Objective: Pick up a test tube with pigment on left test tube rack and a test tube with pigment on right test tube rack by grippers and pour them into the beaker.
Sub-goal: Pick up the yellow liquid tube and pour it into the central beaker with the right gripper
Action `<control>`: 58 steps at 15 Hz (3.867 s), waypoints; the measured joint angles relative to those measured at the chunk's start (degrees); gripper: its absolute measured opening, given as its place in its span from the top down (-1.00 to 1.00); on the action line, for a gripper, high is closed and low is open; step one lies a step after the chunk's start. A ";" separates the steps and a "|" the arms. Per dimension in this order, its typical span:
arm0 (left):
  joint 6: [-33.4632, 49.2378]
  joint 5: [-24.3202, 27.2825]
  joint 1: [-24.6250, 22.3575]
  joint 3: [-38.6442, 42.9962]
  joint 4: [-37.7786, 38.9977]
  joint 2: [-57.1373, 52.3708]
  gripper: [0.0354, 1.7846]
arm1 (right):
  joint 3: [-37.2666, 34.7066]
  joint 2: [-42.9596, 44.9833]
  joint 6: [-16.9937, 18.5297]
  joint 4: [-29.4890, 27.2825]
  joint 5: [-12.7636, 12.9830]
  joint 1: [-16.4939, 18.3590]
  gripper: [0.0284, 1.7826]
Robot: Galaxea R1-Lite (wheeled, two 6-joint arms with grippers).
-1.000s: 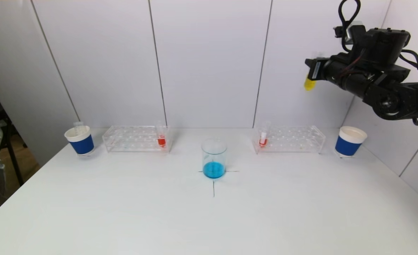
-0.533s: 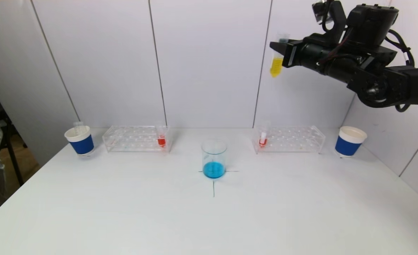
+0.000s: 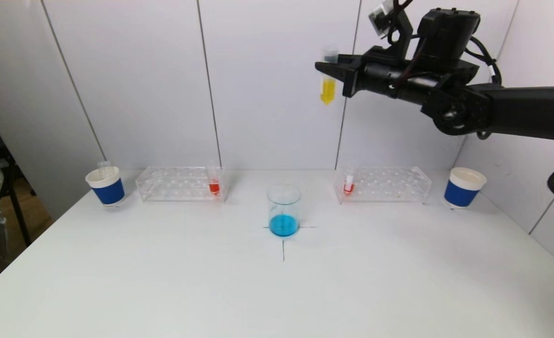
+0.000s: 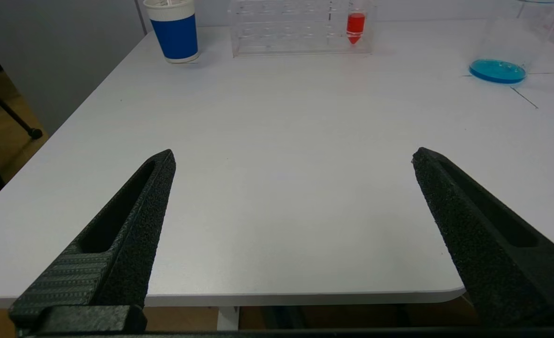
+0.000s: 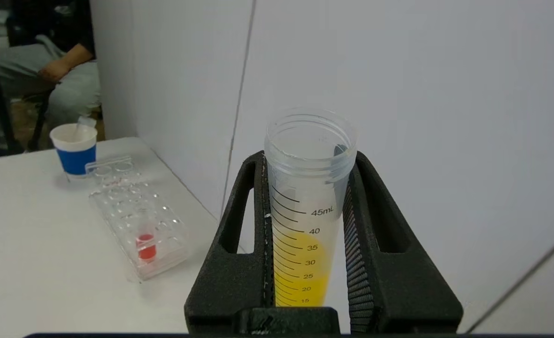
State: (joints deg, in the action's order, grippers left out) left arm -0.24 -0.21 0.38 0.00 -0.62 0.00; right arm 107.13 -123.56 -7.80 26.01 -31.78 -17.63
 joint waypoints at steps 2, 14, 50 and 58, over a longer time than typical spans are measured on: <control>-0.02 0.00 -0.05 0.00 0.00 0.00 -0.98 | 1.77 -2.73 -5.84 -0.46 -6.39 -0.73 0.48; 0.00 0.02 -0.02 0.00 0.00 0.00 -0.98 | 1.58 -10.23 -33.07 -0.85 -20.03 -3.51 0.48; -0.02 0.00 -0.05 0.00 0.00 0.00 -0.98 | -7.22 -15.87 -67.72 11.61 -17.77 -3.78 0.48; -0.02 0.00 -0.05 0.00 0.05 0.00 -0.98 | -10.65 -14.69 -71.89 12.46 -17.69 -2.77 0.48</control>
State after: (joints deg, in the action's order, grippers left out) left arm -0.27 -0.21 0.33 0.00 -0.57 0.00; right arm 96.48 -138.25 -79.69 38.47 -49.47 -20.39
